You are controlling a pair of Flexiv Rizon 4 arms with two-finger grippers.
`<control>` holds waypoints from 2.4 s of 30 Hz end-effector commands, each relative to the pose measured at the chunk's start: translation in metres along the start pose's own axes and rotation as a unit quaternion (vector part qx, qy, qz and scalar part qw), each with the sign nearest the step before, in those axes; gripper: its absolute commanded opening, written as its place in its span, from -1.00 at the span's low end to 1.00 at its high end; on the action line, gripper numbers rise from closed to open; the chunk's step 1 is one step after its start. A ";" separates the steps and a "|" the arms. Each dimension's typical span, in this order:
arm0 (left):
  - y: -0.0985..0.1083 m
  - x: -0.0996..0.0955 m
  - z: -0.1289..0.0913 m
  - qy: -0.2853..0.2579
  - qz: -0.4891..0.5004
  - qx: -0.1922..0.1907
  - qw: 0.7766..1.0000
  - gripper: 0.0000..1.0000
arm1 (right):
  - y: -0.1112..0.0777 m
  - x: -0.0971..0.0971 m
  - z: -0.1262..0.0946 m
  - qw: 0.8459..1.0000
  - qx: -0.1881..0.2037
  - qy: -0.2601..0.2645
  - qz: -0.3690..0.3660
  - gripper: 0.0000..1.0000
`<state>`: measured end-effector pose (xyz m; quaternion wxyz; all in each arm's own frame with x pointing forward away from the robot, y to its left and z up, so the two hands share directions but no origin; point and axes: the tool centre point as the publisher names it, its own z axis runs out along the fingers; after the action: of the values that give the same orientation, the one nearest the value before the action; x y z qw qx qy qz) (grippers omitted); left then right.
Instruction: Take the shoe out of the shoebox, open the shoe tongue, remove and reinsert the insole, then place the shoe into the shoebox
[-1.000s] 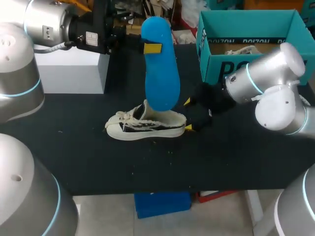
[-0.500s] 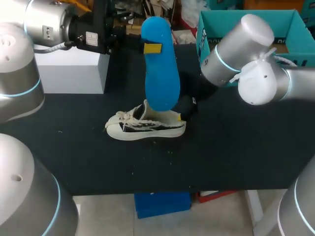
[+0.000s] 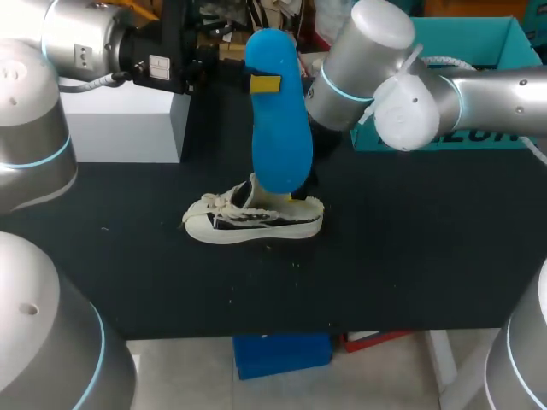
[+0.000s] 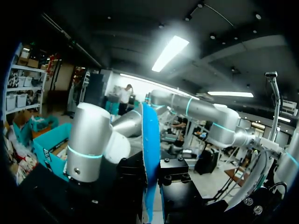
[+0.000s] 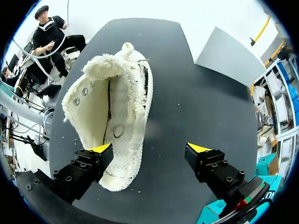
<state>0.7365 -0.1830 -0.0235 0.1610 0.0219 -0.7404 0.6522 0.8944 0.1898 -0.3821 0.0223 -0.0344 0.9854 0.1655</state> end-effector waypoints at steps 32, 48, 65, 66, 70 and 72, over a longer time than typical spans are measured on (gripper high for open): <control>0.001 0.001 0.001 -0.002 0.000 -0.001 1.000 -1.00 | 0.029 -0.008 0.022 0.982 0.188 0.026 -0.005 -1.00; 0.001 0.001 0.001 -0.002 0.000 -0.001 1.000 -1.00 | 0.029 -0.008 0.022 0.982 0.188 0.026 -0.005 -1.00; 0.001 0.001 0.001 -0.002 0.000 -0.001 1.000 -1.00 | 0.022 -0.040 -0.076 0.939 0.165 -0.063 0.295 -1.00; 0.001 0.001 0.001 -0.002 0.000 -0.001 1.000 -1.00 | 0.021 -0.042 -0.080 0.930 0.166 -0.066 0.322 -1.00; 0.001 0.001 0.001 -0.002 0.000 -0.001 1.000 -1.00 | 0.014 -0.044 -0.085 0.869 0.202 -0.084 0.444 -1.00; 0.001 0.001 0.001 -0.002 0.000 -0.001 1.000 -1.00 | 0.010 -0.043 -0.087 0.837 0.204 -0.091 0.500 -1.00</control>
<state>0.7365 -0.1830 -0.0235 0.1610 0.0220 -0.7405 0.6522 0.9355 0.1736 -0.3027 0.0345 0.2622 0.9644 -0.0031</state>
